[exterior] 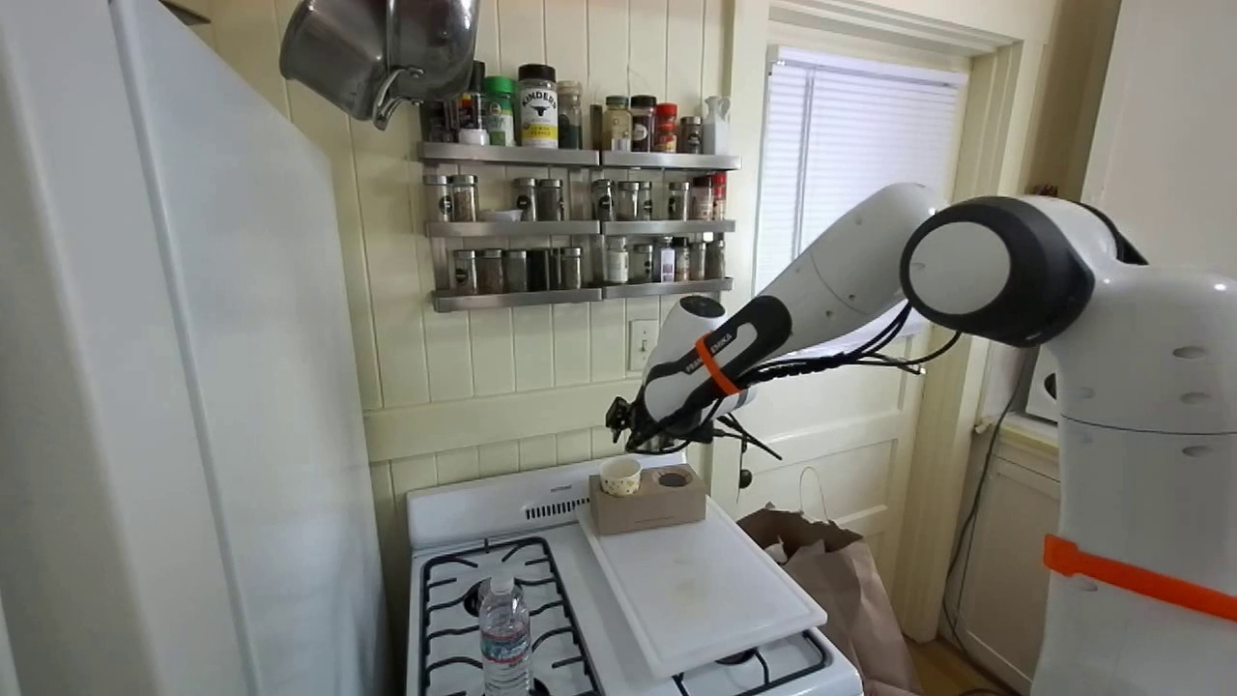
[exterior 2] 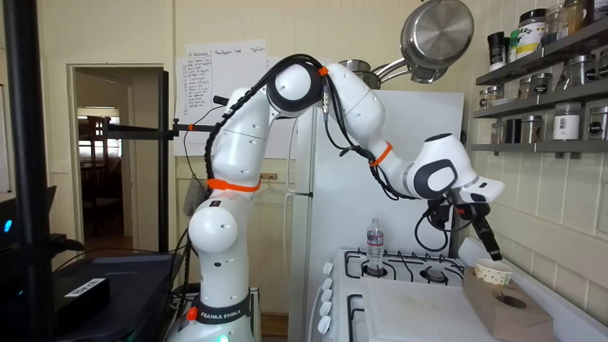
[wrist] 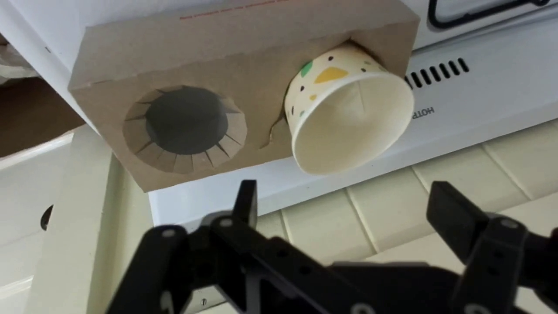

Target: Remove the paper cup from the box and put it on the stove

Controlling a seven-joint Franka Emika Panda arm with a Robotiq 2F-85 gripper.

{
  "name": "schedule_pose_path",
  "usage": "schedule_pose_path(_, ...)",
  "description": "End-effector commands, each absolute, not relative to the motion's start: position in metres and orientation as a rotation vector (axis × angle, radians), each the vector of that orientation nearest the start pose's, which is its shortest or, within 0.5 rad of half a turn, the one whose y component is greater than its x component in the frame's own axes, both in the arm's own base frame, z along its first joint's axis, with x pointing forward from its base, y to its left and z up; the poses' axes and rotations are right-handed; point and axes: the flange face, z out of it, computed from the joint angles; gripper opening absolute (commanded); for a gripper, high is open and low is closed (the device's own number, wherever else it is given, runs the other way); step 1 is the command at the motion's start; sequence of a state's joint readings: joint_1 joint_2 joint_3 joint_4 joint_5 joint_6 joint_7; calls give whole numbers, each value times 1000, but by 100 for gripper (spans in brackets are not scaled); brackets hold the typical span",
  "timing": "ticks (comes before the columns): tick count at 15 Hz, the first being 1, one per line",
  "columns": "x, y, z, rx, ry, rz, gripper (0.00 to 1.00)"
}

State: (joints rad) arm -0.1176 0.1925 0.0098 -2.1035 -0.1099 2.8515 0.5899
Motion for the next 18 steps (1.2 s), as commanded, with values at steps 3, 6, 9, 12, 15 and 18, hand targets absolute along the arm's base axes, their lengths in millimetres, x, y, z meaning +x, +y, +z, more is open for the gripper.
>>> schedule_pose_path(3, 640, -68, 359, -2748, 1006, -749, 93)
schedule_pose_path(6, 648, -70, 348, -2706, 1077, -708, 74)
schedule_pose_path(9, 650, -74, 338, -2691, 1128, -679, 52)
schedule_pose_path(12, 650, -75, 333, -2688, 1144, -666, 24)
schedule_pose_path(15, 646, -71, 337, -2696, 1133, -669, 0)
schedule_pose_path(18, 642, -62, 344, -2714, 1112, -668, 0)
